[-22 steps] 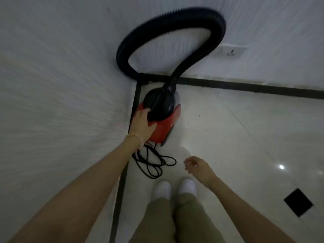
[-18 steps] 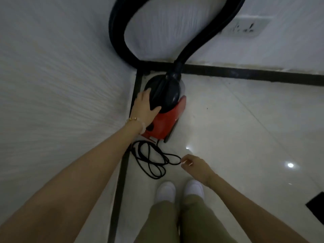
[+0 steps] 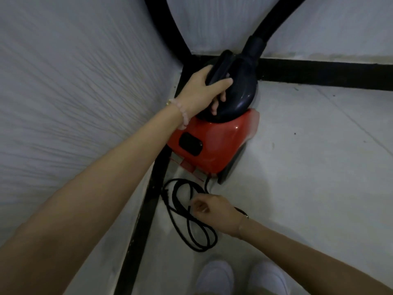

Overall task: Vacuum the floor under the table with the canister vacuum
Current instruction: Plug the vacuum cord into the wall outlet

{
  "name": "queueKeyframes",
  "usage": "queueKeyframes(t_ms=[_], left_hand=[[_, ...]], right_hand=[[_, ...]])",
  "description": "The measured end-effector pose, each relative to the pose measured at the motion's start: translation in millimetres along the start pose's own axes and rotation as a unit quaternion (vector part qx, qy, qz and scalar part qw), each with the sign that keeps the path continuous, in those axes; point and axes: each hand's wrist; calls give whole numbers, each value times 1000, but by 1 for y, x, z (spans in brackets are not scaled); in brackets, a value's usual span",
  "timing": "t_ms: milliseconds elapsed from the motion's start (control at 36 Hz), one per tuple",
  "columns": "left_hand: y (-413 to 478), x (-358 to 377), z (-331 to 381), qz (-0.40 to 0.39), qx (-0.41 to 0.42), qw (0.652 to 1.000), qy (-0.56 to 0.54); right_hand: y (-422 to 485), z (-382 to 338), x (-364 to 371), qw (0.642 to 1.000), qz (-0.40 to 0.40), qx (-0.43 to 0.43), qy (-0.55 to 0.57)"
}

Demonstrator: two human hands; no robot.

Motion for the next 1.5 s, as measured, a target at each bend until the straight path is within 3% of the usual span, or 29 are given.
queueKeyframes(t_ms=[194,556,778,1083,1278,1500], left_hand=[[1,5,-8,21,21,999,-19],[-7,5,-7,43,18,998,-35],[-5,4,-7,46,18,998,-33],[-10,4,-4,56,13,998,3],[-8,1,-5,44,13,999,-5],[-6,1,-6,38,20,999,-10]], right_hand=[[36,-5,39,994,15,-85,-65],[65,-17,96,965,67,-4,-253],[63,-15,106,974,141,35,-172],[70,-21,108,956,130,22,-262],[68,-8,103,979,178,21,-99],[31,-9,65,982,88,65,152]])
Point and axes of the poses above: each hand's wrist, its own y-axis towards the middle knuckle, its own x-axis out of the palm, z = x × y, and after that the axes turned 13 degrees about z, right-handed
